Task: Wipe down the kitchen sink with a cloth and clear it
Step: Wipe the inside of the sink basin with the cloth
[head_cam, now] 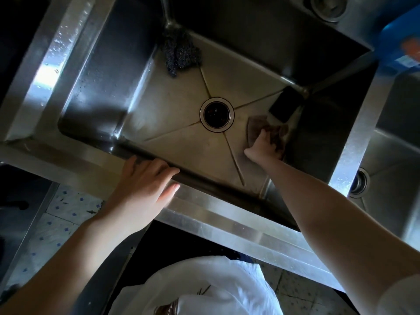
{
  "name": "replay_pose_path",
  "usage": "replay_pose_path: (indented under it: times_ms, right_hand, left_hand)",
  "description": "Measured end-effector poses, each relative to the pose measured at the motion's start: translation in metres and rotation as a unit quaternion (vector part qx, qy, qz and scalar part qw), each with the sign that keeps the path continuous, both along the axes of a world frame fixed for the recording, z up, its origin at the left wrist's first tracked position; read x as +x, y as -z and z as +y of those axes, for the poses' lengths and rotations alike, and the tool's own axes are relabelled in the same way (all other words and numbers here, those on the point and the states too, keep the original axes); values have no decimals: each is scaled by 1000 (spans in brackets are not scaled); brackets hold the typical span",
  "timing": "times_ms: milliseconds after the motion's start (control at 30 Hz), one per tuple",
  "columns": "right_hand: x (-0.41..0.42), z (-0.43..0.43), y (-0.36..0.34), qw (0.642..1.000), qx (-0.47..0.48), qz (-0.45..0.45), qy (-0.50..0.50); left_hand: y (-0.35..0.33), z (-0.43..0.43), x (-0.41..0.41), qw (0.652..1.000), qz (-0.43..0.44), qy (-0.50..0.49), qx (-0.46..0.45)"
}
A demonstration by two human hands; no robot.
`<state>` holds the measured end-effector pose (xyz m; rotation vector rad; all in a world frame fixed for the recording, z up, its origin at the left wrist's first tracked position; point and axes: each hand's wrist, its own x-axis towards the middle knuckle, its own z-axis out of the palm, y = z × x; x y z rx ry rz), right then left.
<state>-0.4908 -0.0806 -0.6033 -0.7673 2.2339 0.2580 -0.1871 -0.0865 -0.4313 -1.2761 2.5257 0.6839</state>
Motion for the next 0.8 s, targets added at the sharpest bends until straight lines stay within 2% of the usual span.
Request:
replay_pose_path:
  times_ms: [167, 433, 600, 800]
  right_hand:
    - [15, 24, -6, 999, 25, -4, -22]
    - [24, 57, -7, 989, 142, -47, 18]
    - [37, 52, -9, 977, 196, -89, -6]
    - [63, 32, -12, 982, 139, -122, 47]
  left_hand:
    - [-3, -2, -1, 1000, -15, -3, 23]
    - [-5, -1, -1, 1000, -16, -4, 22]
    - [-2, -2, 3, 1000, -14, 7, 13]
    - [2, -5, 10, 1000, -1, -11, -2]
